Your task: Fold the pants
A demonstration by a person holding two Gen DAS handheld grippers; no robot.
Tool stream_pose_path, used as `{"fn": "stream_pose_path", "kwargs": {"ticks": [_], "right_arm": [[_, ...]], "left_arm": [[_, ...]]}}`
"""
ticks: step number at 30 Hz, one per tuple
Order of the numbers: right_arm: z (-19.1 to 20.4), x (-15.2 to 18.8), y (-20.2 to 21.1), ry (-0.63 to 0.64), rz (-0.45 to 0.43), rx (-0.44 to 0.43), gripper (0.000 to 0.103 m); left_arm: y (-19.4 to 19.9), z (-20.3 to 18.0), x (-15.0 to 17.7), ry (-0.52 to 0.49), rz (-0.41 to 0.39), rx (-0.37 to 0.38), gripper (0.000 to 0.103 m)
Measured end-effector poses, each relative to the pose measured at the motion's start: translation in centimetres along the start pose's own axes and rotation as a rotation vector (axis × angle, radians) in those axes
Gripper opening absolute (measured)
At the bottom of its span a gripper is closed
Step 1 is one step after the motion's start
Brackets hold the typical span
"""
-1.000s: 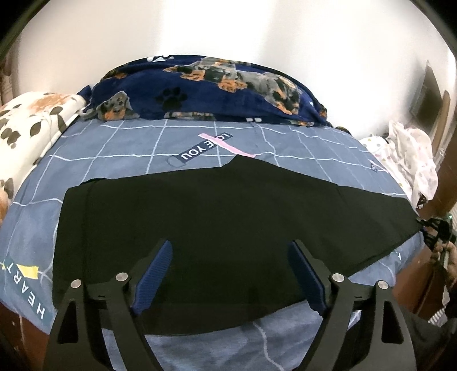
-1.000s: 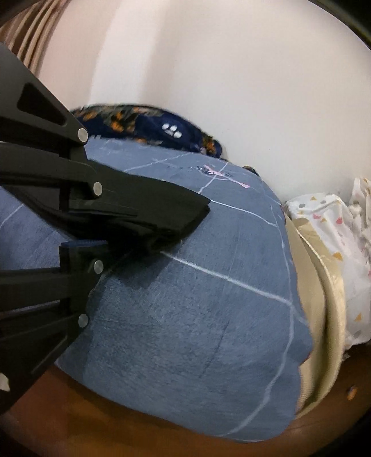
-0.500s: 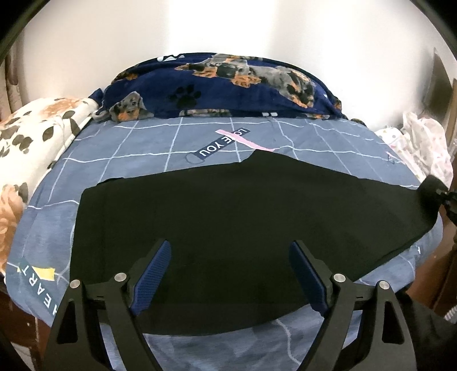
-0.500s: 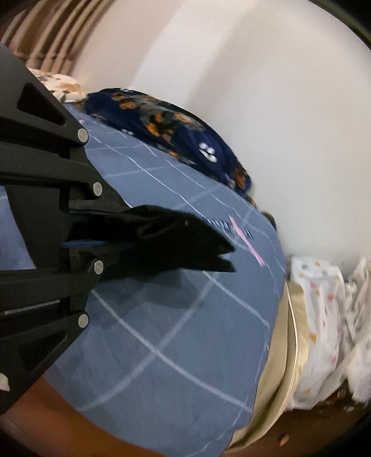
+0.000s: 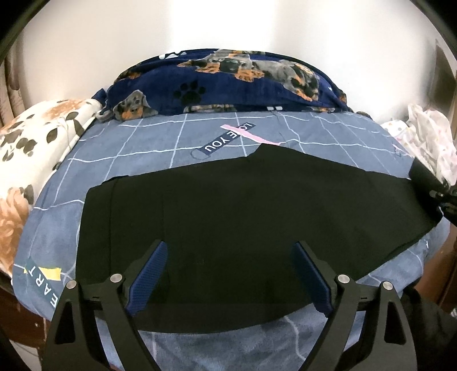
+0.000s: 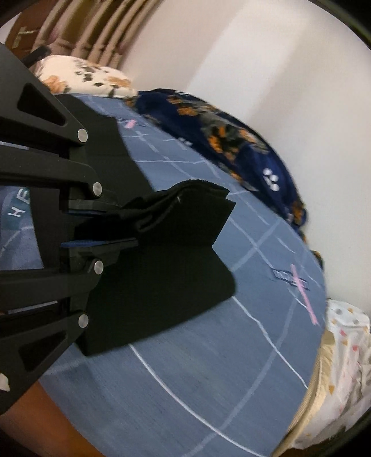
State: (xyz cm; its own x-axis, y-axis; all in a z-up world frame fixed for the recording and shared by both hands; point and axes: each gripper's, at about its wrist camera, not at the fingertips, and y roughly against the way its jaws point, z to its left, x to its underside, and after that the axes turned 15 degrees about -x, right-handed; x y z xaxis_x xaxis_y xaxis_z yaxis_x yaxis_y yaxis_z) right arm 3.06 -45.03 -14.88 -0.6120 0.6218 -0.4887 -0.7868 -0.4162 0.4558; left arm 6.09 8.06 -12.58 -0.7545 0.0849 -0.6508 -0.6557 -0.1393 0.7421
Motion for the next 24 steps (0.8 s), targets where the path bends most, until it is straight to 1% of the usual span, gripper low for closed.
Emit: {"fn": "stream_pose_path", "kwargs": {"ticks": [2, 10, 24], "right_arm": [[0.1, 0.5, -0.6, 0.002, 0.026, -0.001, 0.012], [0.3, 1.4, -1.3, 0.016, 0.066, -0.004, 0.012], [2.0, 3.1, -3.7, 0.082, 0.173, -0.008, 0.012]], "left_arm": [[0.0, 0.0, 0.0, -0.002, 0.0, 0.001, 0.089], [-0.3, -0.5, 0.1, -0.015, 0.023, -0.005, 0.09], [-0.6, -0.7, 0.2, -0.025, 0.041, -0.013, 0.09]]}}
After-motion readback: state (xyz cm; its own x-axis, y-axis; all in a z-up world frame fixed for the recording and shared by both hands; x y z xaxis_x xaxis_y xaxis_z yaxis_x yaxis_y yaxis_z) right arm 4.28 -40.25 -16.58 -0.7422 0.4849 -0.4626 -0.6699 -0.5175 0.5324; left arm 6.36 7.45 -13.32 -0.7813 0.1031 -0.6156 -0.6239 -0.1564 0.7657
